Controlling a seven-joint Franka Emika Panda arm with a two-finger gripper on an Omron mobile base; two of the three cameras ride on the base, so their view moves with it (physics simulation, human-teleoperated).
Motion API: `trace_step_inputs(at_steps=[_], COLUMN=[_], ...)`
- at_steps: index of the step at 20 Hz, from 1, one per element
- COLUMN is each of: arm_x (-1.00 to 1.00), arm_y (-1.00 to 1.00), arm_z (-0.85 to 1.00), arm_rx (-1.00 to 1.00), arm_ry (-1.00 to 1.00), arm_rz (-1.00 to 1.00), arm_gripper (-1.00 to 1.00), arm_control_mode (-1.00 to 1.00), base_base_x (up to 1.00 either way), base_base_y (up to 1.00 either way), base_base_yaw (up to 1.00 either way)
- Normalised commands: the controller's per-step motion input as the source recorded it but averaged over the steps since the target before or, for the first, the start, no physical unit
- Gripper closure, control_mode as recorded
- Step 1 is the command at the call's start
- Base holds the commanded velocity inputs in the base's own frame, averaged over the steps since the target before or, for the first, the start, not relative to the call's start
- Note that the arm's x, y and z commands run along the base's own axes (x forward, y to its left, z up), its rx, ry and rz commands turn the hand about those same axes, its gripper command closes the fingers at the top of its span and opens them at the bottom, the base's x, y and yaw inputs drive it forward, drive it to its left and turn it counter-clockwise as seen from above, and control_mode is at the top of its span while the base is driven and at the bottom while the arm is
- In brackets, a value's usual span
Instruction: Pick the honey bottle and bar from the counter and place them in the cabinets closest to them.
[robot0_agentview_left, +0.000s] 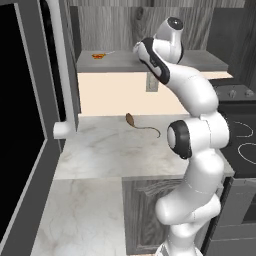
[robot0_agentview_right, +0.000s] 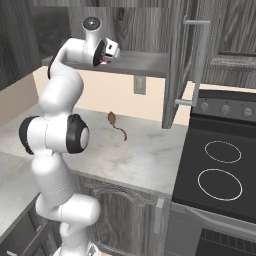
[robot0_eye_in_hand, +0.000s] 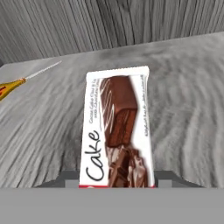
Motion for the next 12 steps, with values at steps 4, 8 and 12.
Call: trace_step_inputs(at_steps=[4,8,12], arm_x=[0.63,0.63,0.46], arm_y=[0.00,0.00,0.00], arm_z=[-0.03,0.00,0.00], arm_rx=[0.00,0.00,0.00], arm_ry=[-0.02,-0.02,0.00], arm_rz=[0.01,0.01,0.00], arm_gripper=[1.00,1.00,-1.00], arm_control_mode=[-1.00,-1.00,-1.00], base_base_x=[0.00,0.00,0.00], base_base_y=[0.00,0.00,0.00], base_base_yaw=[0.00,0.00,0.00])
